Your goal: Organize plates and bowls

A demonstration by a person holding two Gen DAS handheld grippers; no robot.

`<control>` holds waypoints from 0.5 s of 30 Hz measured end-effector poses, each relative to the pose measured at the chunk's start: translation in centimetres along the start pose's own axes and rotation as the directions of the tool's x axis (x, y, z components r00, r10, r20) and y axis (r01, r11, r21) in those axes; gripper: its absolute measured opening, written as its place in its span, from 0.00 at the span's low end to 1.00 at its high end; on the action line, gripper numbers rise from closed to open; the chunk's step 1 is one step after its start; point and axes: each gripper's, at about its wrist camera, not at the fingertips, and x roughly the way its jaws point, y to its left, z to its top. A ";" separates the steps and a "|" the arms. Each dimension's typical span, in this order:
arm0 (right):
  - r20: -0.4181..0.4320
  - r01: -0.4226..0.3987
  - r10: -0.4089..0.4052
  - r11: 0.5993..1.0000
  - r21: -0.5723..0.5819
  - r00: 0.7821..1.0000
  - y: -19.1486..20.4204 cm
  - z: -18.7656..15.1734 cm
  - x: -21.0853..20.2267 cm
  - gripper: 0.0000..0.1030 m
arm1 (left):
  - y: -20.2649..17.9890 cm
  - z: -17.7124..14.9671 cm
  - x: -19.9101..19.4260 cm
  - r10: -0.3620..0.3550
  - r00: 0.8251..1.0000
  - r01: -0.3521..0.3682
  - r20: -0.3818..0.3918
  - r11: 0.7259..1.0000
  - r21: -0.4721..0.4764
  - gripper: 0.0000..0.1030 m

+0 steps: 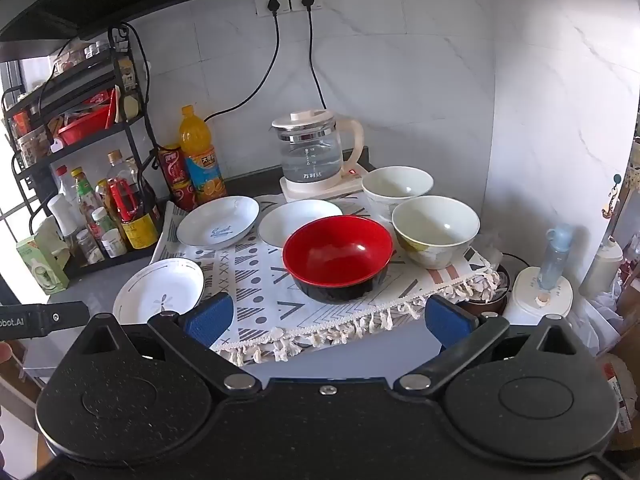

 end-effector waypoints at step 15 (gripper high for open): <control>0.004 0.001 -0.001 1.000 -0.008 1.000 0.5 -0.2 -0.3 1.00 | 0.0 0.5 -0.8 0.001 1.000 -0.001 -0.010 1.000 0.009 0.99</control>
